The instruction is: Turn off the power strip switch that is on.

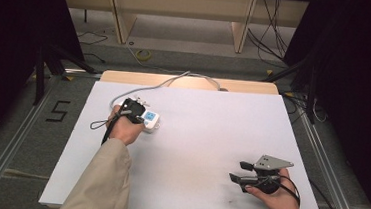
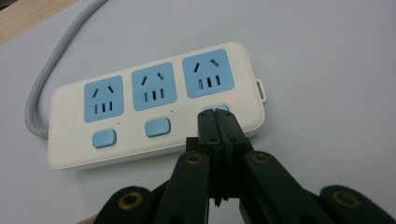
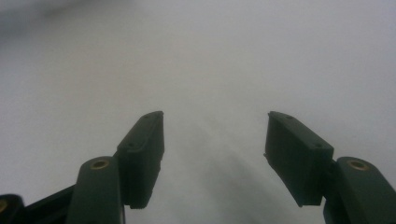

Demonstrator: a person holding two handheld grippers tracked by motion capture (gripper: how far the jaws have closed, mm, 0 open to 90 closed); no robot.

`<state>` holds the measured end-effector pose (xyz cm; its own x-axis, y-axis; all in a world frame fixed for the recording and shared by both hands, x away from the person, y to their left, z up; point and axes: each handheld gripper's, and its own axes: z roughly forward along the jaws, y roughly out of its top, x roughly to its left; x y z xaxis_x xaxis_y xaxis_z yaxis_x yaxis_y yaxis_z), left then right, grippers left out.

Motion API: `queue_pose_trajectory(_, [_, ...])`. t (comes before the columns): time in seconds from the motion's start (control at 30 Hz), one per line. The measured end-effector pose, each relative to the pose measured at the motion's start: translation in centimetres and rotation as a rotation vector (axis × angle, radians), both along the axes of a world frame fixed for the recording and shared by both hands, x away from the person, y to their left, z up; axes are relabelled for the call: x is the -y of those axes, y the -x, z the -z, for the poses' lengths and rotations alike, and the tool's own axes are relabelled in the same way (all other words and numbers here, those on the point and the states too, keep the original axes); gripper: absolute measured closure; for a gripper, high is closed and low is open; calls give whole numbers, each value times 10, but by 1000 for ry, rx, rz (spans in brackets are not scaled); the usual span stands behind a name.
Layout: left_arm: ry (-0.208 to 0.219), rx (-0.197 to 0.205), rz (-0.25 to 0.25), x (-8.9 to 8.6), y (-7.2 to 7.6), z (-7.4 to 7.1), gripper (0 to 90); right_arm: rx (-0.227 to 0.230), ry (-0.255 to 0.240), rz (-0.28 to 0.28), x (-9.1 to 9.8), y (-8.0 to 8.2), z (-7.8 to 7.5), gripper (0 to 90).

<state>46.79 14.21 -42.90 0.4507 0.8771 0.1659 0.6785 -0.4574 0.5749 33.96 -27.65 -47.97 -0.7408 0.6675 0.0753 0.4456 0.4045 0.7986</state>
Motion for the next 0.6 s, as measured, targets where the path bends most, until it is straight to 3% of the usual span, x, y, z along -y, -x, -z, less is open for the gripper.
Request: queue_pose_trajectory(0.6, [-4, -18, -4, 1, -7, 1, 899, 1, 2, -1, 1, 0, 0, 384])
